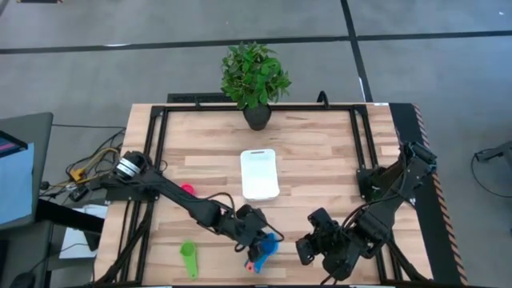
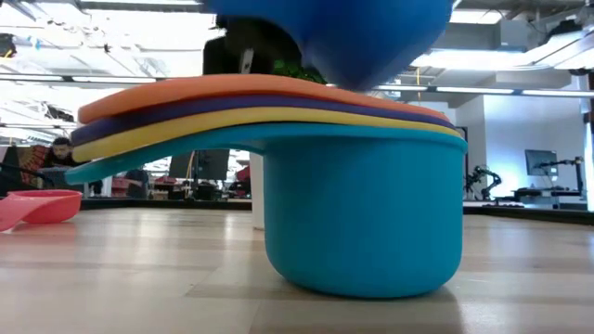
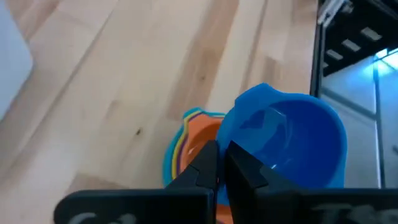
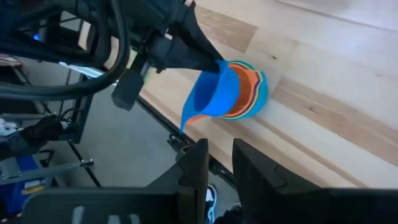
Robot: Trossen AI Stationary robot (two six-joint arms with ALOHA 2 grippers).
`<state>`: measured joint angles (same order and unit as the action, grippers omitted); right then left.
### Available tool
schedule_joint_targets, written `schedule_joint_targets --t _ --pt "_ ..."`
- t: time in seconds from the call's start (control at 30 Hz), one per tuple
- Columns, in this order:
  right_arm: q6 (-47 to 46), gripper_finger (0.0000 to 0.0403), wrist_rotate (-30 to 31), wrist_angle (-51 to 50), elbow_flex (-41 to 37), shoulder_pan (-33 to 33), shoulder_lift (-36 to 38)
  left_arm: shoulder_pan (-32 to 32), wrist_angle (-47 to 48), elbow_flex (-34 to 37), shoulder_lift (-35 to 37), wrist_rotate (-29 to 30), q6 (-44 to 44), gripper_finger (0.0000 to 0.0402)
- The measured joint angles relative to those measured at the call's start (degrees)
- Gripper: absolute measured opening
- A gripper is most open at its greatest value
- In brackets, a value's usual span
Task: Nest measuring cups in basket
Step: Stack the blue measuring cup on top of the orange measuring cup
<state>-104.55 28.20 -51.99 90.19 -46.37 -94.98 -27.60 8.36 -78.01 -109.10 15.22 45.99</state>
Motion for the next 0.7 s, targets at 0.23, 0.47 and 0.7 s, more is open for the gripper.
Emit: schedule_joint_targets --t 0.23,0.47,0.7 --pt "-0.01 0.0097 0.2 0.16 0.0 -0.48 0.0 0.03 7.37 -2.9 -0.85 -0.07 -2.48 0.0" --pt "-0.01 0.0097 0.33 -0.04 0.0 -0.46 0.0 0.24 8.82 -2.97 -0.87 -1.66 -4.13 0.0001" --pt "0.05 0.0111 0.52 -0.42 0.0 -0.42 0.0 0.26 8.64 -2.94 -0.87 -1.44 -4.94 0.005"
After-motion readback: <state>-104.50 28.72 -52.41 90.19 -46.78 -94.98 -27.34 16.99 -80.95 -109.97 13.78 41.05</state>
